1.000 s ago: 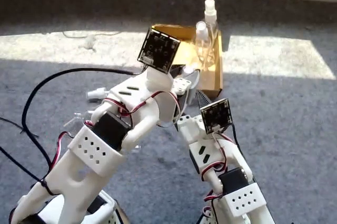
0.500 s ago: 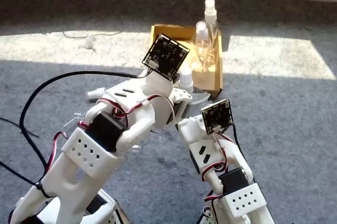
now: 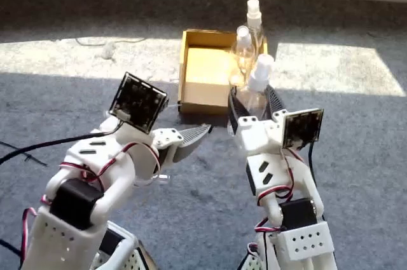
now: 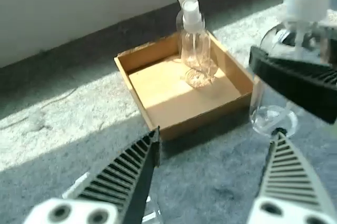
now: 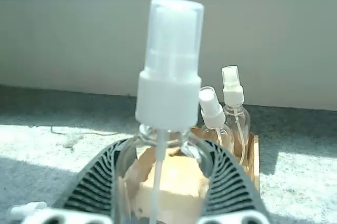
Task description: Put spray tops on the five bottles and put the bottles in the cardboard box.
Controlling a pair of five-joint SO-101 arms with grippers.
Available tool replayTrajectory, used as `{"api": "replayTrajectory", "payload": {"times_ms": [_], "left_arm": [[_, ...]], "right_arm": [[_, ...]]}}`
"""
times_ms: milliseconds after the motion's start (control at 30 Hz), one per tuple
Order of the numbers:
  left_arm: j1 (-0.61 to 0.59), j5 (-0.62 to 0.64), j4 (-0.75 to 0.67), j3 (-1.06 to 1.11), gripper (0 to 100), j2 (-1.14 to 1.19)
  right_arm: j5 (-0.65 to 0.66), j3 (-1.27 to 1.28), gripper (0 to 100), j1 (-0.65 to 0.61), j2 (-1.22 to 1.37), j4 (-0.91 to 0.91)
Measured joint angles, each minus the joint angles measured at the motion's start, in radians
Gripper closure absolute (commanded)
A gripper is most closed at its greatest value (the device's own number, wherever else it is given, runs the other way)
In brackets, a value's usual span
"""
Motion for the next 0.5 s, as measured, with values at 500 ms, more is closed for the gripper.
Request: {"api": "replayTrajectory", "payload": {"times_ms": [500], "left_arm": [[0.086,-0.003,-0.161,0.304,65,-0.121]], "right_arm": [[-0.203,-0.393,99.4,-0.155,0.333,0.387]]}}
